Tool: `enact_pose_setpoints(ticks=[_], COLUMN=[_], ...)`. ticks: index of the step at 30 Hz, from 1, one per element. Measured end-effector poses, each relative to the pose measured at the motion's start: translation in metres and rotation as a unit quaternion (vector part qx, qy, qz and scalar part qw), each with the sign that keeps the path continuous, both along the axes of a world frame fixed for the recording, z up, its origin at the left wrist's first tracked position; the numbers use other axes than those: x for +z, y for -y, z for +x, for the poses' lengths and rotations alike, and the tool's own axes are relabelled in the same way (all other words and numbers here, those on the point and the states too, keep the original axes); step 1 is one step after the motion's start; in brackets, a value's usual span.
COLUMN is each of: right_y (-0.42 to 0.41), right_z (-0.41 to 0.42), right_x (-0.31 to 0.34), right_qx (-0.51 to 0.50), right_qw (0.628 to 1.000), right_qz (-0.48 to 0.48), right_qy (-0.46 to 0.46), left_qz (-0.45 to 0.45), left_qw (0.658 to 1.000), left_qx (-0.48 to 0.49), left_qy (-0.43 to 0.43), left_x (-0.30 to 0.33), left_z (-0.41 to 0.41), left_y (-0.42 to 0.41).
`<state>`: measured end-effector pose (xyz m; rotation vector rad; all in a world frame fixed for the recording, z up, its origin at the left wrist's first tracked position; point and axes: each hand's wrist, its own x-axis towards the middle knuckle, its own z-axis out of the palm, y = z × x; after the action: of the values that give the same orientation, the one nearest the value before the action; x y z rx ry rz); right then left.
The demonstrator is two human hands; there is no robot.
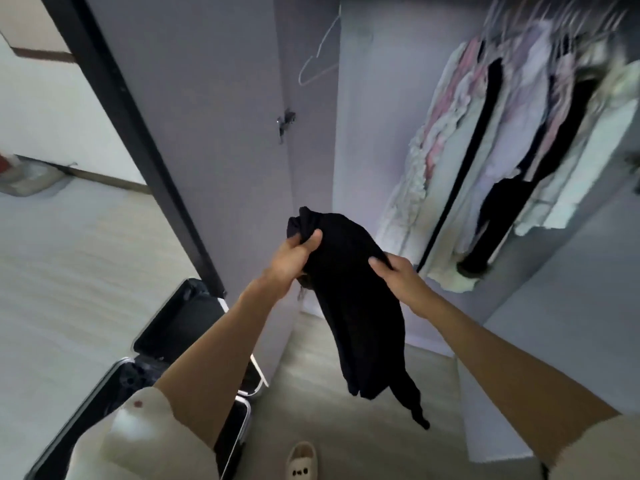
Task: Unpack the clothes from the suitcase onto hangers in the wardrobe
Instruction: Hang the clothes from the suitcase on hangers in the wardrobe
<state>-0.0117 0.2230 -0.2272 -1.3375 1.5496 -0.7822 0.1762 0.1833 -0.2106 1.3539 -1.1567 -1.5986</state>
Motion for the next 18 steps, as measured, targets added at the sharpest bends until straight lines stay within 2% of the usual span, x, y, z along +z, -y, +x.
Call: enact_pose_setpoints(ticks=[5, 9, 12, 14, 15, 16, 17, 18], right_y=[0.030, 0.055, 0.075, 0.086, 0.093, 0.097, 0.102, 0.105], right_z=[-0.047, -0.073, -0.067, -0.063, -0.061, -0.058, -0.054, -0.050], right_x=[0.048, 0.089, 0.119, 0.139, 0.149, 0.160, 0.172, 0.182], right_qx=[-0.190, -0.284, -0.295, -0.284, -0.270, -0.251, -0.229, -0.208], right_qw=[0.975, 0.947, 0.936, 0.935, 0.938, 0.943, 0.949, 0.954], right_qz=[-0.115, -0.144, -0.162, -0.176, -0.188, -0.197, -0.203, -0.206], right_qy=[-0.013, 0.044, 0.107, 0.119, 0.110, 0.092, 0.071, 0.059], left_qz=[-0.049, -0.128, -0.152, -0.156, -0.164, -0.167, -0.161, -0.148], left_qw=[0.992, 0.991, 0.988, 0.987, 0.983, 0.970, 0.940, 0.890], left_qx=[0.041, 0.022, -0.002, -0.029, -0.066, -0.127, -0.206, -0.284], left_qy=[-0.104, -0.020, 0.014, 0.019, 0.052, 0.120, 0.221, 0.326], left_x=[0.056, 0.103, 0.126, 0.137, 0.142, 0.144, 0.145, 0.141], left_z=[-0.015, -0.026, -0.033, -0.033, -0.031, -0.029, -0.027, -0.026], left_y=[0.046, 0.086, 0.106, 0.116, 0.122, 0.125, 0.129, 0.132])
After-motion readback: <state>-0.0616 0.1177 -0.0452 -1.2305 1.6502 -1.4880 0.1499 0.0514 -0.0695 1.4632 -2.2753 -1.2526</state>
